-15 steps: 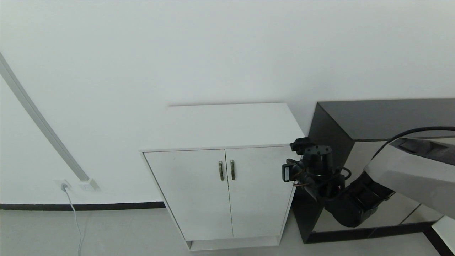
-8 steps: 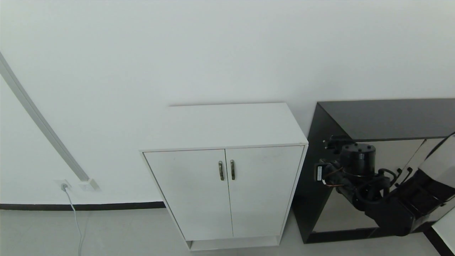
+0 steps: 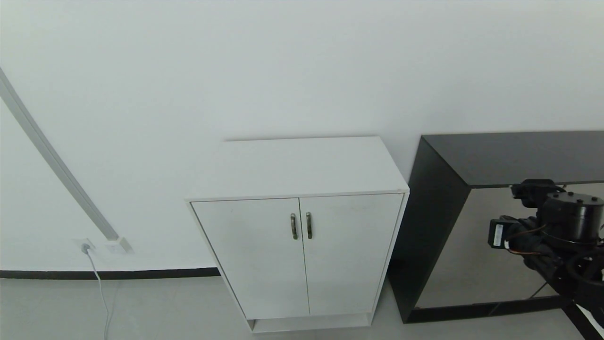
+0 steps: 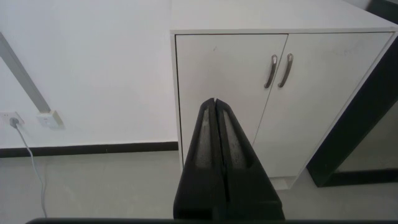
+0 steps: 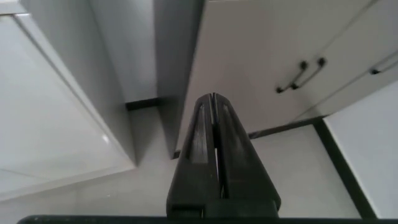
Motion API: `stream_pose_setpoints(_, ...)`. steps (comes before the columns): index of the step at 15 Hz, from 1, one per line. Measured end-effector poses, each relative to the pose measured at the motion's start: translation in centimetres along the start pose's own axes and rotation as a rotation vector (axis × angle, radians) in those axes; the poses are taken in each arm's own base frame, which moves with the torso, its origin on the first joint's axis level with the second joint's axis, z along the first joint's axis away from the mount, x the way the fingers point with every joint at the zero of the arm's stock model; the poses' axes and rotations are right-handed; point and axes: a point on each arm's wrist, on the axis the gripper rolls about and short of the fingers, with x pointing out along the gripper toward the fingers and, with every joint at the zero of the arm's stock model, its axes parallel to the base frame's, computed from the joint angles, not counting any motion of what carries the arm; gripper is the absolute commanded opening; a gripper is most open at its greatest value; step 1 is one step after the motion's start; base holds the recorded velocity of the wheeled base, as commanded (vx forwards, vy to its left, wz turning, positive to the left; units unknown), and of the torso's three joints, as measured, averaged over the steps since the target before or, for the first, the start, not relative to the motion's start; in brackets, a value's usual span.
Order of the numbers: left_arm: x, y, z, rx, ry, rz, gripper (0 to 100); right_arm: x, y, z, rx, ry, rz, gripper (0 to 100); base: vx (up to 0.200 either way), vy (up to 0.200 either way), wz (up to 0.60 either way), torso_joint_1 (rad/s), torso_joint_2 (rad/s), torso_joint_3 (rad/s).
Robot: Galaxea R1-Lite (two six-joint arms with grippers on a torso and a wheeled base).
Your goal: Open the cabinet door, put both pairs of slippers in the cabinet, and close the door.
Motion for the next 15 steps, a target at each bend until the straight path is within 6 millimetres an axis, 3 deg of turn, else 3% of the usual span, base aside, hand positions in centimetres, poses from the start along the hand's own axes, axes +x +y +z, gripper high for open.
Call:
stream_pose_setpoints(8,0.0,0.0,0.0,0.0,0.0,0.0,0,-5.9,-6.1,-0.9,0.01,-0.014,-0.109,0,0.0,0.0,0.0,0.0,0.0,0.0)
stream_pose_setpoints(15,0.0,0.0,0.0,0.0,0.0,0.0,0,-11.8,-8.4,-3.2,-0.012,0.04,-0.046,0,0.0,0.0,0.0,0.0,0.0,0.0)
